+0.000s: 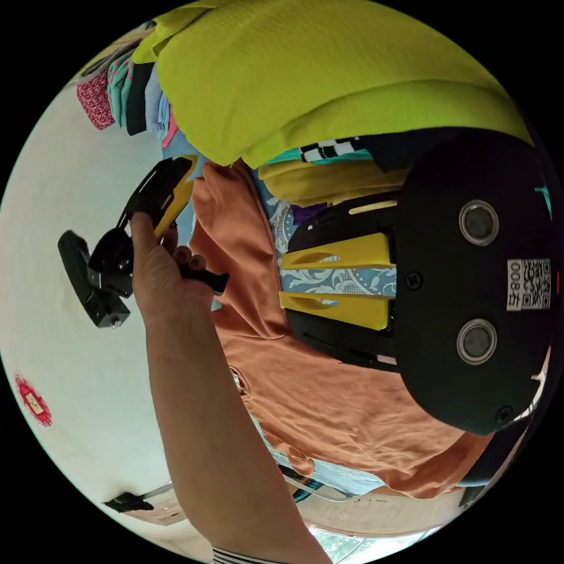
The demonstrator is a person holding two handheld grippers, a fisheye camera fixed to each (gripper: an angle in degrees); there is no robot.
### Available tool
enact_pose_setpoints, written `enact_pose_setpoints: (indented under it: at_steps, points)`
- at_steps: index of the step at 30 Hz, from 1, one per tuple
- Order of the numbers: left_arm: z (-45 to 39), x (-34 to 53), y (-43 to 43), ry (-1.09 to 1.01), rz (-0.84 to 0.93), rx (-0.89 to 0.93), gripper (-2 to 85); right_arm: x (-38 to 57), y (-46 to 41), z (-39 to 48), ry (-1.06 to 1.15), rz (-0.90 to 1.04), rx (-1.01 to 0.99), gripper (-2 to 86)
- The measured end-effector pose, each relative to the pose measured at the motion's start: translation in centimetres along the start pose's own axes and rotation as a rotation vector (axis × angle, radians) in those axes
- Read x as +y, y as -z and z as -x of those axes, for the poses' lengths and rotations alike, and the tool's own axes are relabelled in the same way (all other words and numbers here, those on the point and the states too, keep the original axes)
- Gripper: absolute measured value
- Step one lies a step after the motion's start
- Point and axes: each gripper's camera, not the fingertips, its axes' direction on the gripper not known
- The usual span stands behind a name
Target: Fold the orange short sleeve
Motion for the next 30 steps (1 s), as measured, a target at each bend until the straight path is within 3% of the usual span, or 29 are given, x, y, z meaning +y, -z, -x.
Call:
enact_pose_setpoints:
  at_steps: [3, 6, 12, 20, 25, 30]
  points:
    - [-0.1, -3.4, -4.4, -0.059, 0.168, -0.126, 8.4, -0.3, -0.7, -0.4, -0.051, 0.002, -0.005, 7.0]
    - [0.1, -4.7, -4.8, -0.102, 0.158, -0.195, 6.0, -0.6, -0.8, 0.0, -0.055, -0.006, -0.027, 7.1]
    - [4.0, -2.9, 1.5, 0.011, -0.082, -0.055, 4.1, -1.4, 0.0, 0.6, -0.063, -0.047, -0.032, 7.9]
    - [12.4, 7.3, 10.7, 0.299, -0.412, 0.191, 5.6, -2.5, 1.9, 4.2, -0.014, -0.172, -0.025, 9.3]
    - [16.3, 12.4, 13.2, 0.403, -0.493, 0.263, 5.6, -4.9, 2.6, 7.9, 0.061, -0.277, 0.070, 10.2]
    - [20.1, 17.6, 16.5, 0.484, -0.566, 0.309, 5.9, -7.9, 1.4, 12.0, 0.178, -0.220, 0.046, 7.5]
